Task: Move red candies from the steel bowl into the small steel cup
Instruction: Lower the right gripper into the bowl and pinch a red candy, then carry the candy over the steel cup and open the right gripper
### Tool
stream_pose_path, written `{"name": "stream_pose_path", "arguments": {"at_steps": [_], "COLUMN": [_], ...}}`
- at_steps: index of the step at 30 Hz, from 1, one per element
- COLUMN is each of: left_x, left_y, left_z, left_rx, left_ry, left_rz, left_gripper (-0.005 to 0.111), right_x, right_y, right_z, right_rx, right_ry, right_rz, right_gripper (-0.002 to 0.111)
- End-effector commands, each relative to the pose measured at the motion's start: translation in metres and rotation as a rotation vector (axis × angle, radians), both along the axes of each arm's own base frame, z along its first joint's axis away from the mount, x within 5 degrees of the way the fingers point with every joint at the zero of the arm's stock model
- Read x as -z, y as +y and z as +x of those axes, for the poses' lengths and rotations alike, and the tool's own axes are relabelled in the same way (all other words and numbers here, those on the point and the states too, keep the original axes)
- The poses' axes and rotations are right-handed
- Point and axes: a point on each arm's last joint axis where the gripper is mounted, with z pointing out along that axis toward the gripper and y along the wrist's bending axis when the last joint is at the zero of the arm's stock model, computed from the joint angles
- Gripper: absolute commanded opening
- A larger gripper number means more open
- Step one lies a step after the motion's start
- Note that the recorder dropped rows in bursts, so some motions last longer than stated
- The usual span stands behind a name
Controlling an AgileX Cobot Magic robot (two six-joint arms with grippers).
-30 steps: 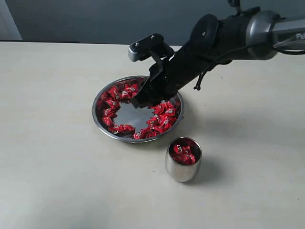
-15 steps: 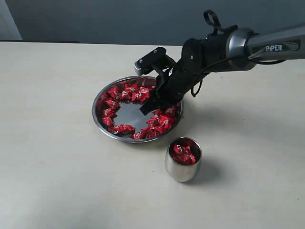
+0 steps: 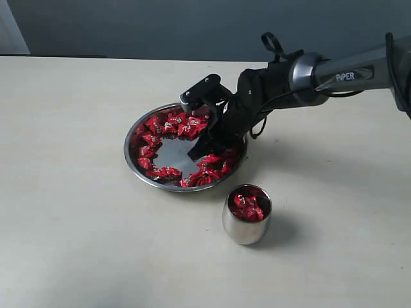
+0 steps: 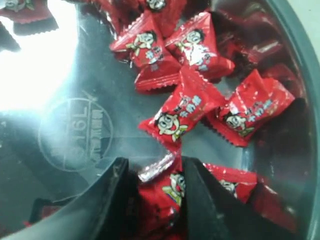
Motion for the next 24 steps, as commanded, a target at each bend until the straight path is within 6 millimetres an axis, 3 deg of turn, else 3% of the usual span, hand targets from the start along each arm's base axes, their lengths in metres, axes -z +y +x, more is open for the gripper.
{"name": "stream_pose_path", "arguments": {"at_steps": [1, 3, 7, 11, 14, 17, 19, 24], "left_x": [0.0, 0.0, 0.0, 0.0, 0.0, 0.0, 0.0, 0.0], "left_y": [0.0, 0.0, 0.0, 0.0, 0.0, 0.0, 0.0, 0.0], "left_z": [0.0, 0.0, 0.0, 0.0, 0.0, 0.0, 0.0, 0.0], "left_rx": [0.006, 0.006, 0.006, 0.006, 0.006, 0.006, 0.006, 0.006], "left_ry": [-0.006, -0.006, -0.006, -0.006, -0.006, -0.006, -0.006, -0.006], "left_rz": [-0.003, -0.003, -0.003, -0.003, -0.003, -0.003, -0.003, -0.003], "left_gripper": [0.0, 0.0, 0.0, 0.0, 0.0, 0.0, 0.0, 0.0], "right_x": [-0.002, -0.004, -0.012, -0.027, -0.056, -0.09, -0.111, -0.133], "right_y": [-0.001, -0.001, 0.0, 0.001, 0.0, -0.003, -0.007, -0.039], "right_z": [0.003, 0.003, 0.003, 0.004, 0.0, -0.017, -0.039, -0.09], "right_rx": [0.003, 0.003, 0.003, 0.007, 0.02, 0.032, 0.025, 0.048], "right_ry": [-0.008, -0.012, -0.033, -0.069, -0.081, 0.008, 0.117, 0.075], "right_rz": [0.002, 0.004, 0.016, 0.04, 0.083, 0.134, 0.173, 0.208], "right_gripper": [0.036, 0.028, -0.001, 0.0, 0.0, 0.0, 0.0, 0.0]}}
